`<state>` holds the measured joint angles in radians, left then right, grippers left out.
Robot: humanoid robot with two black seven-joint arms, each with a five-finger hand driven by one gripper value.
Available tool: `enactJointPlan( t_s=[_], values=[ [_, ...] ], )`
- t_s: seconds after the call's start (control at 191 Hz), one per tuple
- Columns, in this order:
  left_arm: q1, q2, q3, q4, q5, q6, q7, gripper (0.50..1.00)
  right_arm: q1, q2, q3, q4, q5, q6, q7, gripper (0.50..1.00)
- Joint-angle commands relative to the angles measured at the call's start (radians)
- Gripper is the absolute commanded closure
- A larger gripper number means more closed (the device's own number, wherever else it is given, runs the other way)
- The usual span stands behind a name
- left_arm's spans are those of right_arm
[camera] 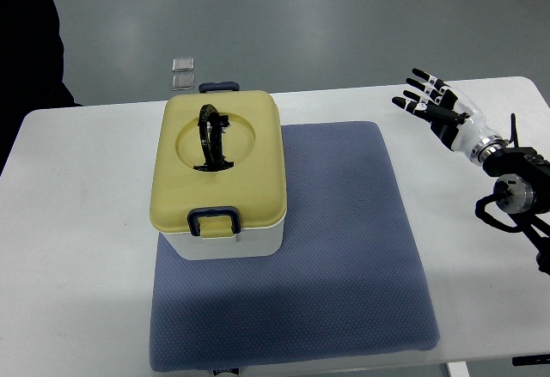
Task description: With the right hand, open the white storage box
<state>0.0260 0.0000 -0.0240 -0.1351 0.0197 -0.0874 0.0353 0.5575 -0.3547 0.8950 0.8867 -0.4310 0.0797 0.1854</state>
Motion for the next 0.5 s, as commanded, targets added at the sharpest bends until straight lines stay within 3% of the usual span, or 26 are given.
enactJointPlan(
  t_s=[0.0, 0.497],
  values=[
    [0.000, 0.000, -0.001, 0.000, 0.000, 0.000, 0.000, 0.500, -0.004, 0.003, -0.001, 0.000, 0.000, 0.000, 0.000, 0.572],
    [0.000, 0.000, 0.004, 0.009, -0.004, 0.000, 0.000, 0.500, -0.004, 0.016, 0.008, 0.000, 0.000, 0.000, 0.000, 0.572]
  ],
)
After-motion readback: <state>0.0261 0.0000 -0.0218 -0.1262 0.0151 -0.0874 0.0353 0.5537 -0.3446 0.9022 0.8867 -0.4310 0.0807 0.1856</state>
